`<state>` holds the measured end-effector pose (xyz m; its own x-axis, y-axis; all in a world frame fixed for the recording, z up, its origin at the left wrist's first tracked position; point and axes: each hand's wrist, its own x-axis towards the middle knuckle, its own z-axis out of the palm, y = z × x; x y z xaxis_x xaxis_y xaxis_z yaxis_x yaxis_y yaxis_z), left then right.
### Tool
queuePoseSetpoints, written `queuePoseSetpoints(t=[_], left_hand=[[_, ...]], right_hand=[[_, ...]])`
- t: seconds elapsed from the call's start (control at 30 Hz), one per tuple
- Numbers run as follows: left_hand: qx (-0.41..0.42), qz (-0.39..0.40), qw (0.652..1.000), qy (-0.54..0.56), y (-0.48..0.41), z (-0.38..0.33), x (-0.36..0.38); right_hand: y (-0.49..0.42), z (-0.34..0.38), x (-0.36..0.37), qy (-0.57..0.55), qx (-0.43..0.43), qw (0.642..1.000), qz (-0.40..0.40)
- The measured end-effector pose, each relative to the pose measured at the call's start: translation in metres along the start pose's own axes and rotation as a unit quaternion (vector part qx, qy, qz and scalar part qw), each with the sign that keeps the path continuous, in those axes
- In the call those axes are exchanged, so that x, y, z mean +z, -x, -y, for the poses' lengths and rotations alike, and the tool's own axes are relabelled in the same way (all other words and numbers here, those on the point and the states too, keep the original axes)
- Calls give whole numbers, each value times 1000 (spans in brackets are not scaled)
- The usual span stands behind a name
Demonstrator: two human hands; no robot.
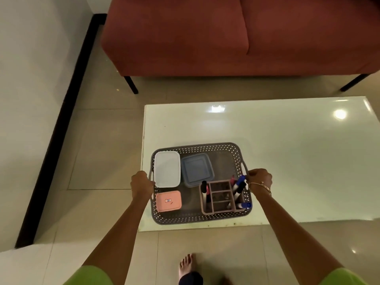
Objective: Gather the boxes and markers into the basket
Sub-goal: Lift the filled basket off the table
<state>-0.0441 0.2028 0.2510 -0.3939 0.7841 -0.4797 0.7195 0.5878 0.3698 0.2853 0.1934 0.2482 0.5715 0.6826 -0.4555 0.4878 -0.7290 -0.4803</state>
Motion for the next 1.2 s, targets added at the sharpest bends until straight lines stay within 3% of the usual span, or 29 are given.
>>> queuePoseSetpoints(t=[0.23,0.53,0.8,1.03,1.2], left_hand=[[25,-4,999,43,8,15,2],[48,15,998,35,107,51,0],[-16,48,998,41,218,113,19],[-90,51,993,63,250,182,69],[-111,43,992,51,212,228,128]], right_hand=[[16,-17,-7,-19,-15,999,-24],[101,-96,-57,9,-9,1000,-8],[187,-185,-88,83,-22,996,20],[219,-257,-48,89,21,994,54],[193,-293,23,111,-20,992,53]])
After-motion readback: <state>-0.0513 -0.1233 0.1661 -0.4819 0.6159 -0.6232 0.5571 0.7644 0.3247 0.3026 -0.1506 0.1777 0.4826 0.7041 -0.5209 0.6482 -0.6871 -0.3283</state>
